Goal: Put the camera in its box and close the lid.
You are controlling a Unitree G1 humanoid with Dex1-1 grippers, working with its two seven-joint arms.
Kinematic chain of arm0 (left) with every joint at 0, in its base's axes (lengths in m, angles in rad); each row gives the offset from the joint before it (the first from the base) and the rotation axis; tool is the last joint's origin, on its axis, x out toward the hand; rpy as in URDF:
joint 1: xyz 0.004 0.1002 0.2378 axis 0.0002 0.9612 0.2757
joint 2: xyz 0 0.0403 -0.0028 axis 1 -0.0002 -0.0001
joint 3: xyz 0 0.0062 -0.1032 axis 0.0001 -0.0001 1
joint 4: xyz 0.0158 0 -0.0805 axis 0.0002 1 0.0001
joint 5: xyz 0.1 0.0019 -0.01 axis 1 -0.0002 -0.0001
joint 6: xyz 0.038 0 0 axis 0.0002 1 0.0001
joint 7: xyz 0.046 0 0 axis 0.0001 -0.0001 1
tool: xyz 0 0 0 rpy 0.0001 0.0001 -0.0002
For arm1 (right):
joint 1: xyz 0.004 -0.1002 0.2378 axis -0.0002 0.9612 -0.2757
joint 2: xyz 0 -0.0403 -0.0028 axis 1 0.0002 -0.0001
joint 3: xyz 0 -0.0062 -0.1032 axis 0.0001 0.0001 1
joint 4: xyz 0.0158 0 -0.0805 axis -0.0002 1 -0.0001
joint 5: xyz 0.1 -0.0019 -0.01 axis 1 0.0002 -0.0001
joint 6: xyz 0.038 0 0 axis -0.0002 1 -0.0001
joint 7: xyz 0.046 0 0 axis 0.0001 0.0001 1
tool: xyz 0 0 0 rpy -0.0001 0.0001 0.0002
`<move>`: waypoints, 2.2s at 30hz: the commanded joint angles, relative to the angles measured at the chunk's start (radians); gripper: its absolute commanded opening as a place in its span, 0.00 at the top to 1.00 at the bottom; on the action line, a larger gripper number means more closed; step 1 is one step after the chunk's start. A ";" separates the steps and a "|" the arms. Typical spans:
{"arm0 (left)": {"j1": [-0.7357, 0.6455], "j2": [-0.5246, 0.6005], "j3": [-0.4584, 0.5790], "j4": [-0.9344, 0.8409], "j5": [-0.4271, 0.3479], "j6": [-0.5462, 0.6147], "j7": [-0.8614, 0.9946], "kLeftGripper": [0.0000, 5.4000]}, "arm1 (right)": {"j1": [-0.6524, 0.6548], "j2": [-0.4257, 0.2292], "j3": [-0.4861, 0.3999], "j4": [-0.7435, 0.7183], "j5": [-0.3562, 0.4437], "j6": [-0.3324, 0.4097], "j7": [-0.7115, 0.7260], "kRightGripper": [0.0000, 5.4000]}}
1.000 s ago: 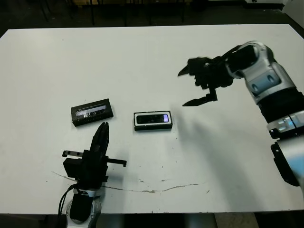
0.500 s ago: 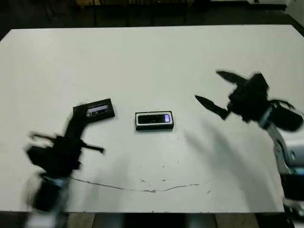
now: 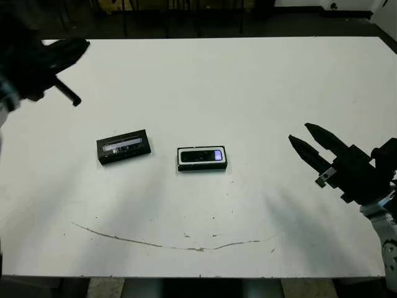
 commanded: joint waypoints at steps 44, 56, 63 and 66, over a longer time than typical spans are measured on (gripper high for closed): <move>-0.159 -0.240 -0.314 0.715 0.466 -0.158 -0.104 1.00 | 0.230 0.053 0.034 -0.209 0.193 0.122 -0.176 1.00; -0.034 -0.132 -0.300 0.560 0.426 -0.225 -0.336 1.00 | 0.235 0.055 0.049 -0.220 0.218 0.125 -0.199 1.00; 0.107 -0.050 -0.246 0.313 0.317 -0.197 -0.483 1.00 | 0.228 0.045 0.047 -0.218 0.211 0.114 -0.199 1.00; 0.175 -0.014 -0.230 0.190 0.288 -0.161 -0.509 1.00 | 0.225 0.033 0.047 -0.220 0.194 0.104 -0.191 1.00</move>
